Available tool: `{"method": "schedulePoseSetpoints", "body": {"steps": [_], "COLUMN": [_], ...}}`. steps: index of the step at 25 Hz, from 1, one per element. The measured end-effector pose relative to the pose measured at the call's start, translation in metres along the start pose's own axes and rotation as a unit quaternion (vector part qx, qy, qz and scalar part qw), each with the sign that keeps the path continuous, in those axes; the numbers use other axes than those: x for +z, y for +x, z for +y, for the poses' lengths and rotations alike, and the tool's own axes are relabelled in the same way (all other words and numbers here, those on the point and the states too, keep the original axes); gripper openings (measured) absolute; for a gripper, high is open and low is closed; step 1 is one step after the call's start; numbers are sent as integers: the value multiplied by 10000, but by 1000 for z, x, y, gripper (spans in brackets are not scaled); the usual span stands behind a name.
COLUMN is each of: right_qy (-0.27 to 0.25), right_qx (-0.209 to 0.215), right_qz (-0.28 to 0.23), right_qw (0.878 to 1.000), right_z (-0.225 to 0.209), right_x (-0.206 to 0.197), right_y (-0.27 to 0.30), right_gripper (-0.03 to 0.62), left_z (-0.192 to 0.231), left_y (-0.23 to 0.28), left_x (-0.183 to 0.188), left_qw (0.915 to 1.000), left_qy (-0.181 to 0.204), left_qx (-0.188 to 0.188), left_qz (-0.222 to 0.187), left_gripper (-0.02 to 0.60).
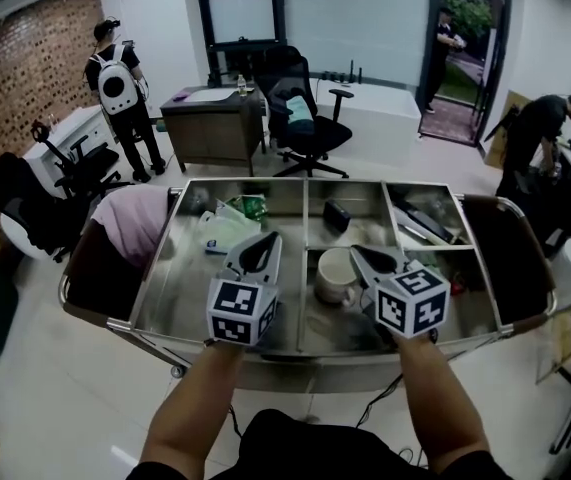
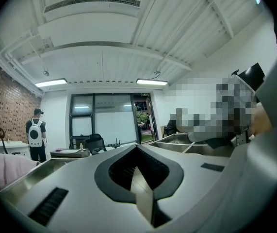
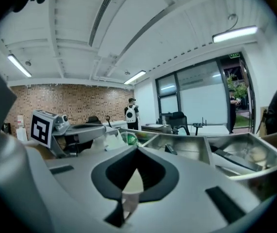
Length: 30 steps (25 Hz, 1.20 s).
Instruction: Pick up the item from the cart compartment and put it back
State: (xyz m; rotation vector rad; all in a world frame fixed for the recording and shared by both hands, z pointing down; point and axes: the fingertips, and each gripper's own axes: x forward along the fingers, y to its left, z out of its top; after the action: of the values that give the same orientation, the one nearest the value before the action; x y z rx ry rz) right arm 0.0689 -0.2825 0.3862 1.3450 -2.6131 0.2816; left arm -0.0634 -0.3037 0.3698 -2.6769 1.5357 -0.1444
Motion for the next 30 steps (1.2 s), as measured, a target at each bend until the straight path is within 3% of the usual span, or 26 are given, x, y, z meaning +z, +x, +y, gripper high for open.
{"method": "schedulePoseSetpoints", "body": {"steps": [4, 8, 18, 30], "right_qy": [-114, 189, 552, 245], "right_qx": [58, 332, 727, 645], "right_qz": [-214, -679, -1290, -1024], "right_qw": [9997, 9970, 9874, 9923], "right_z": [6, 20, 47, 66], "right_x": [10, 30, 55, 27], "right_y": [-13, -36, -92, -137], "right_gripper": [14, 14, 14, 12], "left_z": [-11, -21, -38, -59], "left_y": [-16, -40, -98, -141], "left_x": [22, 42, 49, 50], "left_qw": [9998, 9996, 9990, 9987], "left_qy": [-76, -84, -228, -36], "left_qx": [-129, -207, -315, -348], "left_qz": [-105, -200, -210, -371], "left_gripper": [0, 0, 0, 0]}}
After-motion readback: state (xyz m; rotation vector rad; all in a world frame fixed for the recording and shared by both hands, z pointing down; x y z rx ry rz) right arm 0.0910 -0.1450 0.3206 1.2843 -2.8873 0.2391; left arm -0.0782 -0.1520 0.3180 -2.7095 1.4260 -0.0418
